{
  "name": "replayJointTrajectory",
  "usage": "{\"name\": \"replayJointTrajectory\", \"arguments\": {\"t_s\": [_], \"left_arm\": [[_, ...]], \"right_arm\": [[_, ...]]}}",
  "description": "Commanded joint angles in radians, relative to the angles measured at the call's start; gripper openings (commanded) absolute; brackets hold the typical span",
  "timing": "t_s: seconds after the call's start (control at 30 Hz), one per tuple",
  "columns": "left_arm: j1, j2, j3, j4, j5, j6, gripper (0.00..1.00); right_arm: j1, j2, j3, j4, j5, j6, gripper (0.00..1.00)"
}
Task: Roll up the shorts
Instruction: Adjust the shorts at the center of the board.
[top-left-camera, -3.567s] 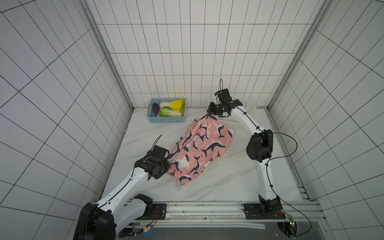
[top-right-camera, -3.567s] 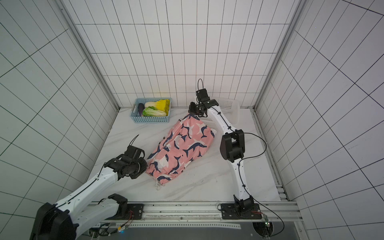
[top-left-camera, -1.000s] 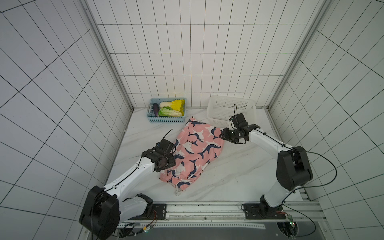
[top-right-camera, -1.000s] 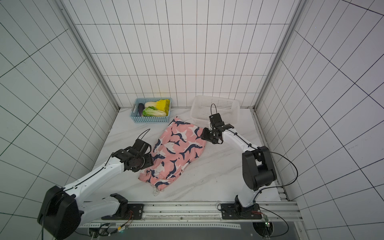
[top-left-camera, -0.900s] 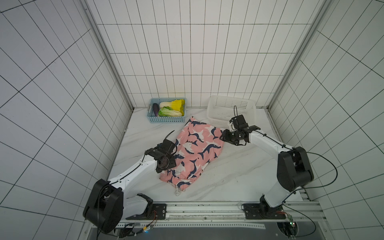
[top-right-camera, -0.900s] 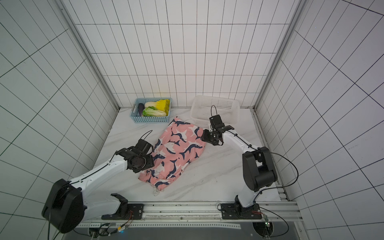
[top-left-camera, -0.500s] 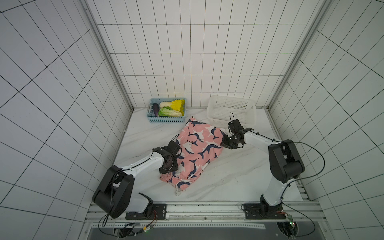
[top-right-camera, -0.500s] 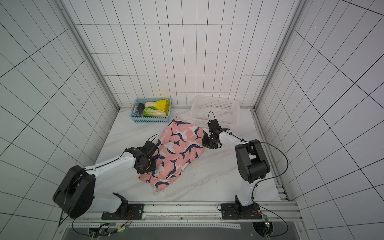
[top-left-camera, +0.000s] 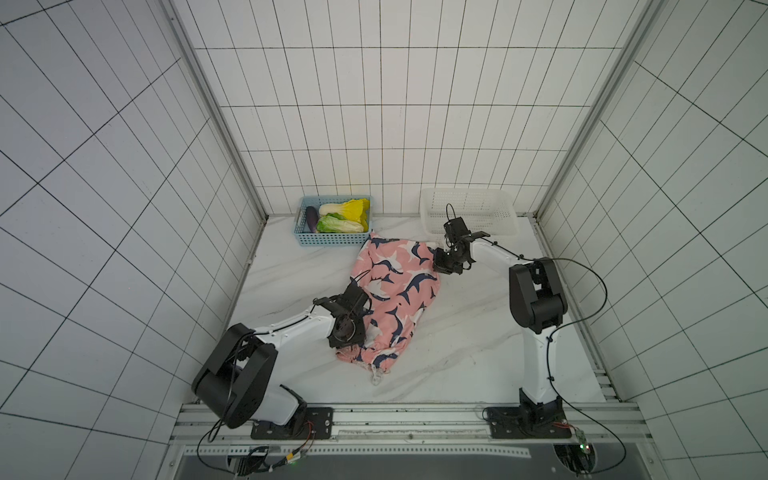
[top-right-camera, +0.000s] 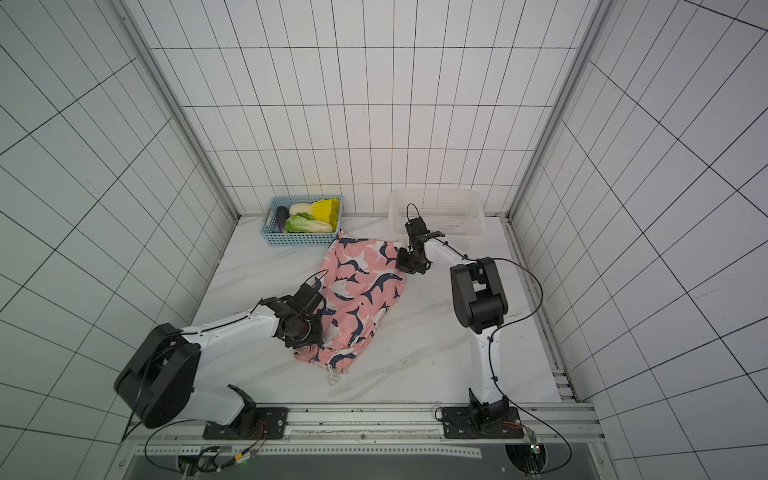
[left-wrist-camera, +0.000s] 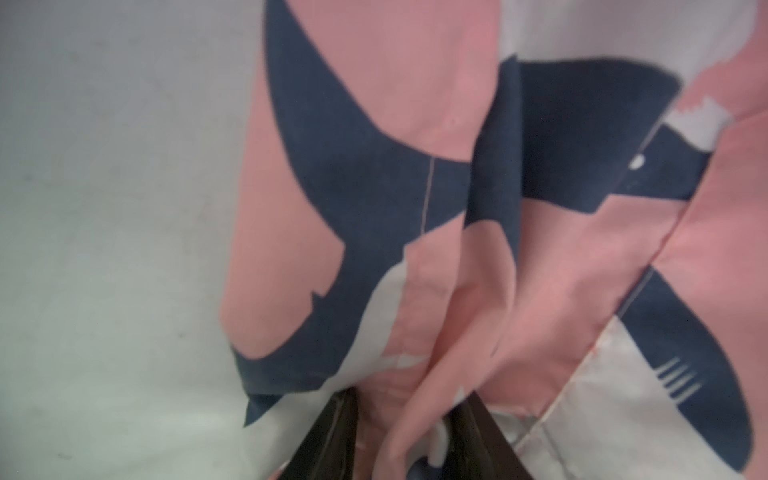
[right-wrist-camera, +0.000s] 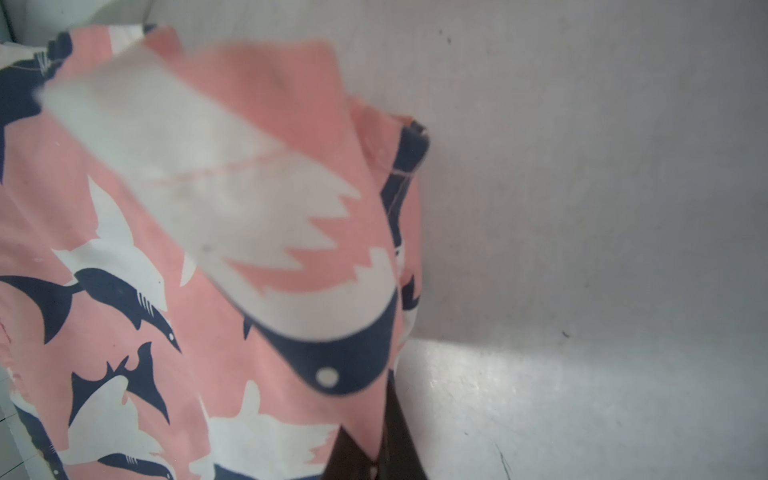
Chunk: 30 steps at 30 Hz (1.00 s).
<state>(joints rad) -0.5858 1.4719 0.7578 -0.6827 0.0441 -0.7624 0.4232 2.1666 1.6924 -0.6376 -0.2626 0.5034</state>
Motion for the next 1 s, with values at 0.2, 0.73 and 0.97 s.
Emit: {"name": "replayJointTrajectory", "arguments": {"t_s": [0.2, 0.73, 0.97], "left_arm": [[-0.009, -0.047, 0.074, 0.020, 0.001, 0.027, 0.62], [0.173, -0.592, -0.265, 0.047, 0.160, -0.162, 0.78], [0.176, -0.855, -0.508, 0.246, 0.210, -0.315, 0.88]], "right_arm": [[-0.023, -0.142, 0.033, -0.048, 0.087, -0.086, 0.42], [0.400, -0.615, -0.464, 0.004, -0.033, -0.277, 0.14], [0.500, -0.561, -0.559, 0.120, -0.115, -0.295, 0.05]]}}
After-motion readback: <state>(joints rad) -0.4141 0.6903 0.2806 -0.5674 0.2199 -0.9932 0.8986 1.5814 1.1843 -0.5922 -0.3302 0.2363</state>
